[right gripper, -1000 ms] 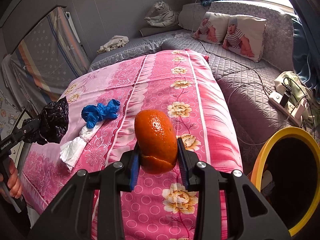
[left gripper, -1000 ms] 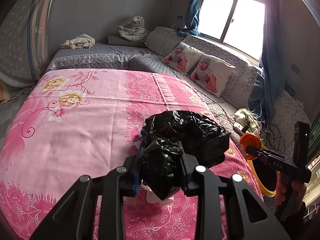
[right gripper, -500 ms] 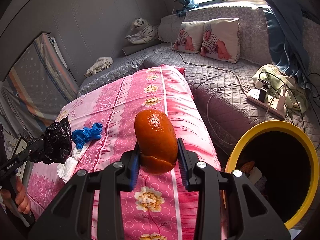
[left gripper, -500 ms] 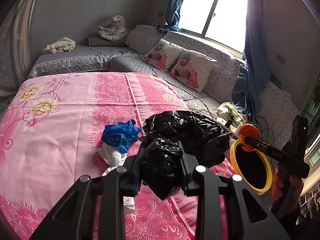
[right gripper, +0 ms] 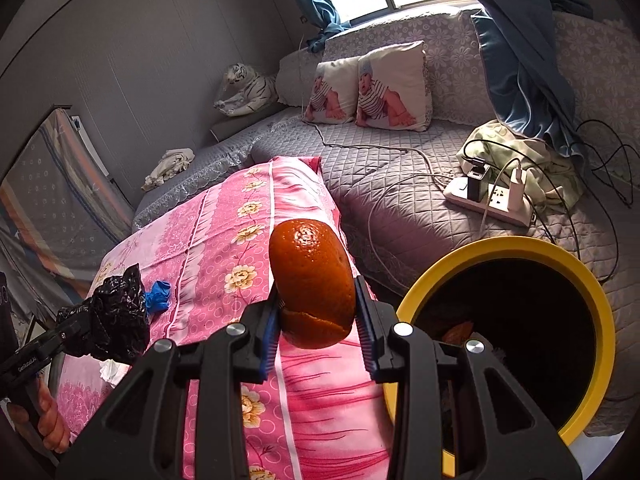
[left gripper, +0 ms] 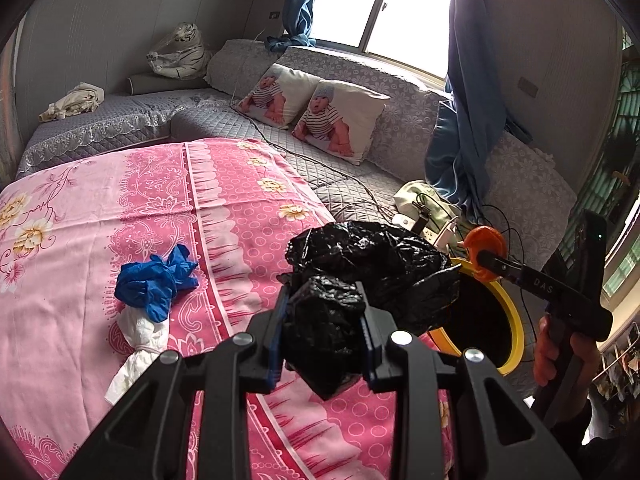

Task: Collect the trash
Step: 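Carry the black bag in the left tool while the right tool carries the orange to the bin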

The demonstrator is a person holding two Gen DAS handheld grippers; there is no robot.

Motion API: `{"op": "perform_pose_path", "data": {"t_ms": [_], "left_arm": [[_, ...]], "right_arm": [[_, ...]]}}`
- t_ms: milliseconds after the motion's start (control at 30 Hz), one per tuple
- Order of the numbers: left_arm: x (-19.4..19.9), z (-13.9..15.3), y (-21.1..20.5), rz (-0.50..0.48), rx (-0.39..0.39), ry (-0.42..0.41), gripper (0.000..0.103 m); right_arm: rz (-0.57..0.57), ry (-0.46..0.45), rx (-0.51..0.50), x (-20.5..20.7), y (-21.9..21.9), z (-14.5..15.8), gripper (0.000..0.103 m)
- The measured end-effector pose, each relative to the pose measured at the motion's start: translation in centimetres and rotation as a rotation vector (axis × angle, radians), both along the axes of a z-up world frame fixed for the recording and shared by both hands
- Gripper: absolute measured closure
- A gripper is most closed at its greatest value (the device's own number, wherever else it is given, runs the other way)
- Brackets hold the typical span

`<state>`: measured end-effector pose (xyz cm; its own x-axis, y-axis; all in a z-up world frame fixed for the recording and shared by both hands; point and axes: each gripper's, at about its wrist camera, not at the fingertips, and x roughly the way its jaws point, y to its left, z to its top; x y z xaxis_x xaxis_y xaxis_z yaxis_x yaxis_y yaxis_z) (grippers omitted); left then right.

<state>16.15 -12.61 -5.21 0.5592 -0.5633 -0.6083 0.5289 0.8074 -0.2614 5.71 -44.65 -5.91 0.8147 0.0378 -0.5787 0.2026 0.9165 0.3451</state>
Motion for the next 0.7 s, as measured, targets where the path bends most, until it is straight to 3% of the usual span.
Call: {"op": "perform_pose_path", "data": {"t_ms": [700], "left_arm": [[-0.4,-0.7,-12.0,-0.246,0.049,0.022,0.075]], "right_arm": [[-0.203,0.027,-0.028,-3.5,-8.4,-1.0,0.071]]}}
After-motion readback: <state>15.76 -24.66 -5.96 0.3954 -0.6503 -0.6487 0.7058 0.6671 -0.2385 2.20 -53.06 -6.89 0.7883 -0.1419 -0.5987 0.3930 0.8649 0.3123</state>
